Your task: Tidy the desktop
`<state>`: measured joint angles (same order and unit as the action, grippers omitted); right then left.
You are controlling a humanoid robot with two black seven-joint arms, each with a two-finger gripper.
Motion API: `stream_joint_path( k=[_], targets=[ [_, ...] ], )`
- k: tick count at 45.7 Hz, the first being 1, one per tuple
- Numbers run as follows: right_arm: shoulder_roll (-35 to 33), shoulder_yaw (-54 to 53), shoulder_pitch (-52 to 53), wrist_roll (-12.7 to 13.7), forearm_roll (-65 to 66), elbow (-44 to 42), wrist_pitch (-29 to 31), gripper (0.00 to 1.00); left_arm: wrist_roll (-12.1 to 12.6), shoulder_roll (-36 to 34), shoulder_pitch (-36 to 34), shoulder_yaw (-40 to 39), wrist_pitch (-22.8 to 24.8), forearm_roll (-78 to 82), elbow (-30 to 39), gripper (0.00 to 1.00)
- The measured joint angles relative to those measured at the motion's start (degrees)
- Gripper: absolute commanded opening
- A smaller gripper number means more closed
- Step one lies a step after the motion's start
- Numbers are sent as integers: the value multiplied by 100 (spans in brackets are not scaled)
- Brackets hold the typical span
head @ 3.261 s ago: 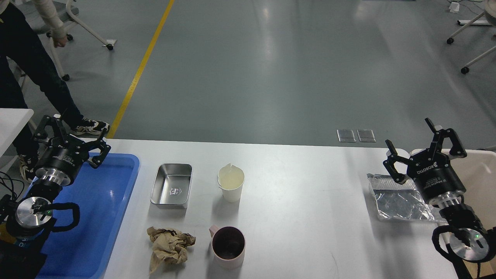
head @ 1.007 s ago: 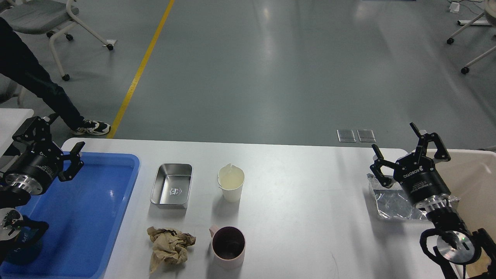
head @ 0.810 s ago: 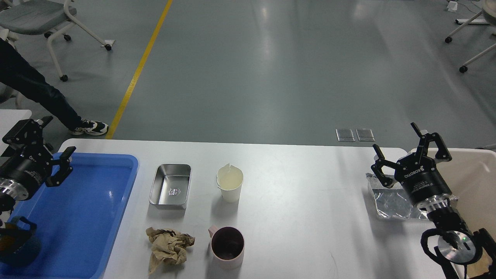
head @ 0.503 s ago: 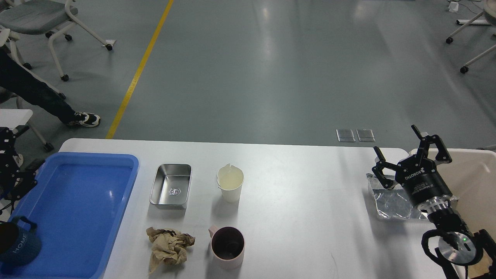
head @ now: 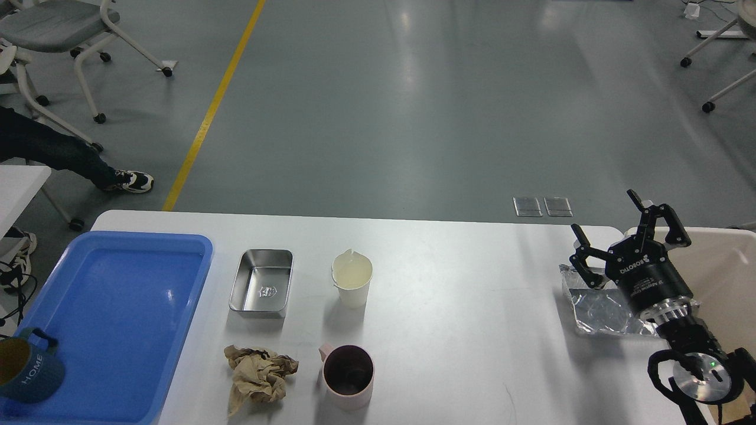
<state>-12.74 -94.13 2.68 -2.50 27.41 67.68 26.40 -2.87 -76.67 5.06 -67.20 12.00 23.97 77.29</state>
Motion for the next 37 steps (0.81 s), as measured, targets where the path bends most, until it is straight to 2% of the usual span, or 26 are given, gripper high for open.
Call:
stream_joint_path(
  k=[18,24,32,37],
  targets=[
    [-81,2,-36,-1,9,48,3,100,-3,-27,-220,-30,251,123,135,96],
    [-87,8,-39,-3,59,34,5,100,-3,274,-429,-6,301,580,436,96],
    [-88,9,-30,-5,79,30,6,100,6,1079,-768,58,293,1863,719,96],
    [-88,9,-51,-5,80,30,6,100,6,1315,-1014,442,355,2169,816,96]
  ],
)
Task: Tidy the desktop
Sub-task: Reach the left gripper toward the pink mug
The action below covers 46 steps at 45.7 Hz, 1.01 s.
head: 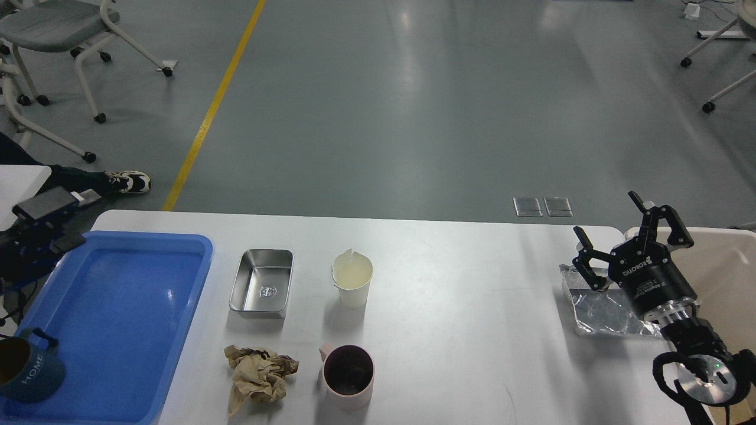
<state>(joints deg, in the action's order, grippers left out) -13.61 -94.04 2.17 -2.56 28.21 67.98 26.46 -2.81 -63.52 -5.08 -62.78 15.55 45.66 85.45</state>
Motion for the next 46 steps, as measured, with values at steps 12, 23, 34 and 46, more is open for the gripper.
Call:
stream_joint_path(
  k=[12,23,34,46],
  targets=[
    [-10,0,-4,0,5,-4,0,100,-6,284,-1458,1885,282,589,-7,96],
    [-45,-2,-23,0,11,-4,0,100,110,874,-2740,3467,235,815,-16,96],
    [-79,-4,-21,0,10,-23,0,100,425,1619,-3150,4524,68,987,-37,96],
    [-81,-1,0,0,169,-37,0,100,533,2279,-3164,4944,-122,1112,-45,95]
  ],
)
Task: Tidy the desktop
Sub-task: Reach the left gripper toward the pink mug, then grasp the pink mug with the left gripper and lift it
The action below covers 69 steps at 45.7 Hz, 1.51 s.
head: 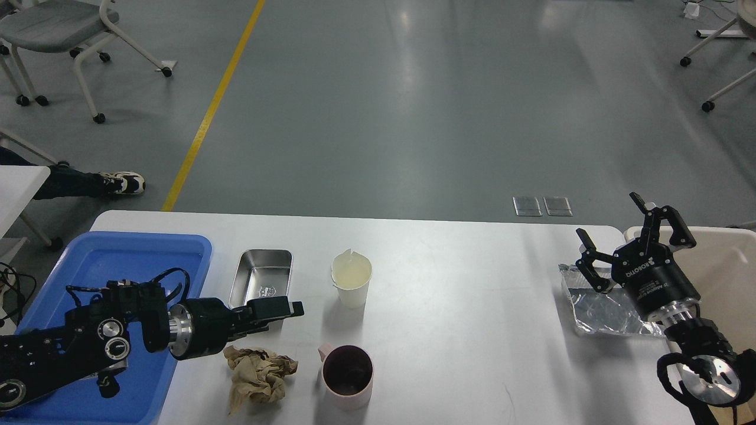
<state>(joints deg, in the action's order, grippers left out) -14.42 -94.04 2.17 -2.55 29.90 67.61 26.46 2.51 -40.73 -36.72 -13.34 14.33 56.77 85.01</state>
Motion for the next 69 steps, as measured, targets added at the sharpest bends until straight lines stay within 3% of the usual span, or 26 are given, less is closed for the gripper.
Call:
stream_joint_path(
  k=[32,48,69],
  targets=[
    [1,-3,-15,1,39,-16,-4,100,97,335,9,600,-85,22,60,92],
    [0,-6,-15,1,35,-15,-4,100,151,621,9,938,-470,36,38,78],
    [4,-4,-15,1,35,-10,-1,100,336,713,33,1077,-501,19,15,55]
  ],
)
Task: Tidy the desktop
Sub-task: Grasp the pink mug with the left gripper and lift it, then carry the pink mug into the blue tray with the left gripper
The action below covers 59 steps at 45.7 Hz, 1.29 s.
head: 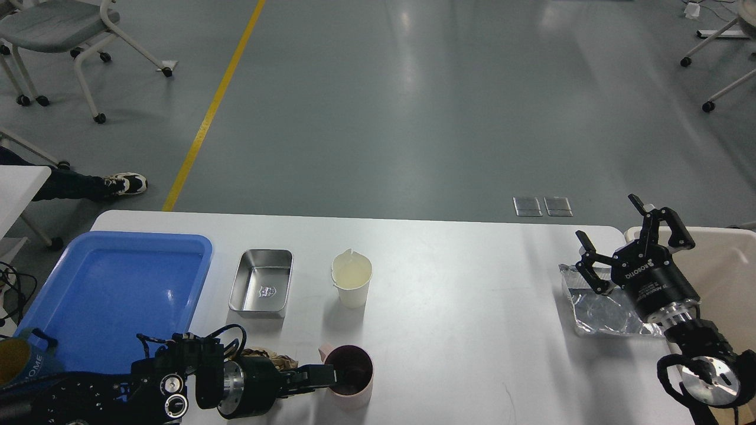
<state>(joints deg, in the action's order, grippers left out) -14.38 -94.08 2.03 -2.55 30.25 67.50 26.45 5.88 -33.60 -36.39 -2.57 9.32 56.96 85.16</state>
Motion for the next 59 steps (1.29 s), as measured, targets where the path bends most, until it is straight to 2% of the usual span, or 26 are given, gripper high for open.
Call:
stream_joint_path(
  k=[3,10,14,22,30,44,59],
  targets=[
    [0,0,0,0,0,0,0,100,4,10,0,8,0,0,-5,51],
    [-1,0,-3,0,0,0,0,100,9,77,0,57,-17,-1,-8,32],
    [-2,0,-2,0,0,0,0,100,12,111,-2,112,-41,-1,-16,24],
    [-3,0,0,0,0,-7,0,100,3,125,-18,245,-75,7,-64,16],
    [-4,3,7,0,6,-9,0,100,-61,115,-18,282,-105,9,-78,1],
    [-4,4,10,0,8,-18,-7,100,-203,54,-23,284,-211,33,-52,0],
    [-4,4,0,0,8,-18,-9,100,-219,-82,-105,284,-275,78,151,0]
  ],
)
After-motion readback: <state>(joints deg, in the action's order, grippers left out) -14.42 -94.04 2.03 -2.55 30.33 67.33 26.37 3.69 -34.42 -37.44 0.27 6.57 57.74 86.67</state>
